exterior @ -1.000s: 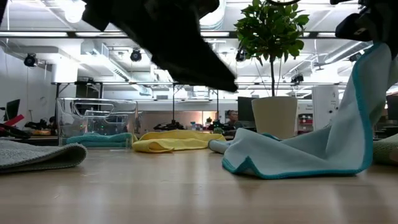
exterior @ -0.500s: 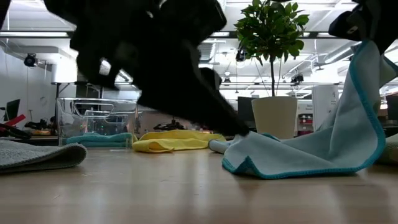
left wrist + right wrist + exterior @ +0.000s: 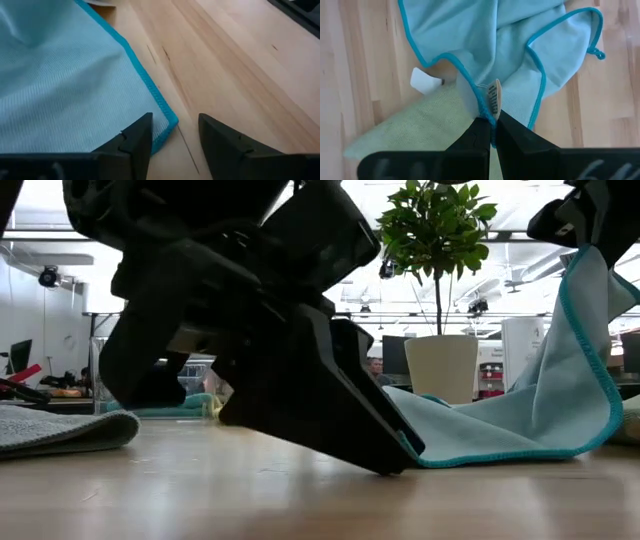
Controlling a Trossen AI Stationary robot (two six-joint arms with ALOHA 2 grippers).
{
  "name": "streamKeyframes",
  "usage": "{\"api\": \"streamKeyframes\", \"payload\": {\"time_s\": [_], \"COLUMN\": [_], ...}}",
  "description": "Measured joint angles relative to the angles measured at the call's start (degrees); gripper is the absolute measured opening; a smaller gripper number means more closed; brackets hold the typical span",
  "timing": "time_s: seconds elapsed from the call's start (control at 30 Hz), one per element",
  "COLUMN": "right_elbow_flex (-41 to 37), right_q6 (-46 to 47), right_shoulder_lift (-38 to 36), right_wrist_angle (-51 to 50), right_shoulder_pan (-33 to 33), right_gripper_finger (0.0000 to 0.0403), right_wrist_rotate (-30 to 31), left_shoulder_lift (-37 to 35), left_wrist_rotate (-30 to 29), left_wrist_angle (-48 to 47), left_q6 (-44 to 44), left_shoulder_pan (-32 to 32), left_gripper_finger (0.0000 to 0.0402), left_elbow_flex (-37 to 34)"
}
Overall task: Fold microfiber towels
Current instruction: Fold the light blue microfiber towel
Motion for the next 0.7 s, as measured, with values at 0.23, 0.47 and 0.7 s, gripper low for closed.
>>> {"api": "streamKeyframes", "payload": {"time_s": [0.23,0.47,0.7], "right_elbow_flex": [-0.1,0.6,8.3], "right_q6": [0.2,-0.3,-1.7], "right_shoulder_lift": [0.0,0.0,-0.2], "right_wrist_angle": [0.5,0.7,-4.8], "right_shoulder_pan": [0.0,0.0,0.2], "right_gripper_finger": [0.0009,0.0009,0.0009], "right_wrist_rotate": [0.0,0.0,3.7], "left_shoulder_lift": [0.0,-4.0,-20.9], "left_wrist_rotate": [-0.2,-0.2,-7.8], "left_wrist_angle": [-0.1,-3.4,-20.5], "left_q6": [-1.4,2.2,7.3], "left_shoulder_pan": [0.2,0.3,0.3], "left_gripper_finger": [0.0041,0.0001,0.0], "left_elbow_flex": [0.0,-0.8,-0.9]}}
